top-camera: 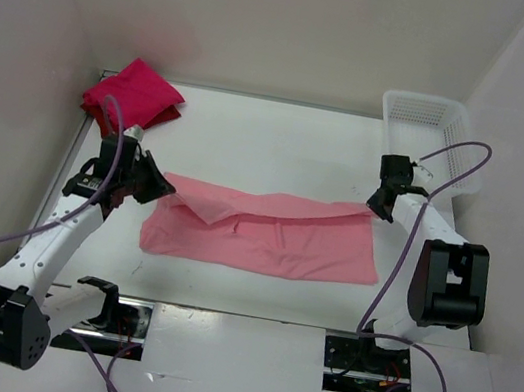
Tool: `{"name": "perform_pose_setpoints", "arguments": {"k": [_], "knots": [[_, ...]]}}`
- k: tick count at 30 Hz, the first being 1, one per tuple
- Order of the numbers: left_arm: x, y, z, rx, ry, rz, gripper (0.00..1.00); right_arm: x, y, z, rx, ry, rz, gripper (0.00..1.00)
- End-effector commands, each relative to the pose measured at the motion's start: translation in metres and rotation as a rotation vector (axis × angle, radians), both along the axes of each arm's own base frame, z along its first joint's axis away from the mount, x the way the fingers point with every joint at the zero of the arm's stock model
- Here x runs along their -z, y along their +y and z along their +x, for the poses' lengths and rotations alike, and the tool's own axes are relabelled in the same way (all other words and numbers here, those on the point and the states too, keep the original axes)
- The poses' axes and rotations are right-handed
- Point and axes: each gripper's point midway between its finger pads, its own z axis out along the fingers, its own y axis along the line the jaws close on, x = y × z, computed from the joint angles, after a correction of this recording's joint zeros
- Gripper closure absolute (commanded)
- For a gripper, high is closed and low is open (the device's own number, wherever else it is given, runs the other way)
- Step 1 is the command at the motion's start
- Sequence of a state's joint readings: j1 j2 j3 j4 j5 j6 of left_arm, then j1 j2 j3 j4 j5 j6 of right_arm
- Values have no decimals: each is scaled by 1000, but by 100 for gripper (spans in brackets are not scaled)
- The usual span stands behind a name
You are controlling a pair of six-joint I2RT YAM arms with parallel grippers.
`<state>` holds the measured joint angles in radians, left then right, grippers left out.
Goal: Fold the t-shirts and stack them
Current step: Fold the other side of the tshirt into a rectangle
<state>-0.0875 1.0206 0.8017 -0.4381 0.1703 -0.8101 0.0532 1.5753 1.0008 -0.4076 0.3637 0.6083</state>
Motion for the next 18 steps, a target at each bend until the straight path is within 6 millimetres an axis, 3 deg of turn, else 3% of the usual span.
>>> {"name": "perform_pose_setpoints", "arguments": {"k": [1, 6, 9, 11, 18], "knots": [[-5, 2, -8, 51, -15, 49, 100, -9, -7, -5, 26, -24, -22, 100], [3, 6, -18, 77, 18, 91, 100, -4, -6, -18, 62, 10, -1, 100], [3, 5, -24, 95, 37, 90, 100, 17, -6, -27, 77, 90, 1, 100], [2, 3, -24, 118, 40, 95, 100, 21, -6, -30, 85, 107, 4, 100], [-1, 9, -35, 168, 80, 154, 99, 21, -4, -33, 88, 104, 16, 98]]}}
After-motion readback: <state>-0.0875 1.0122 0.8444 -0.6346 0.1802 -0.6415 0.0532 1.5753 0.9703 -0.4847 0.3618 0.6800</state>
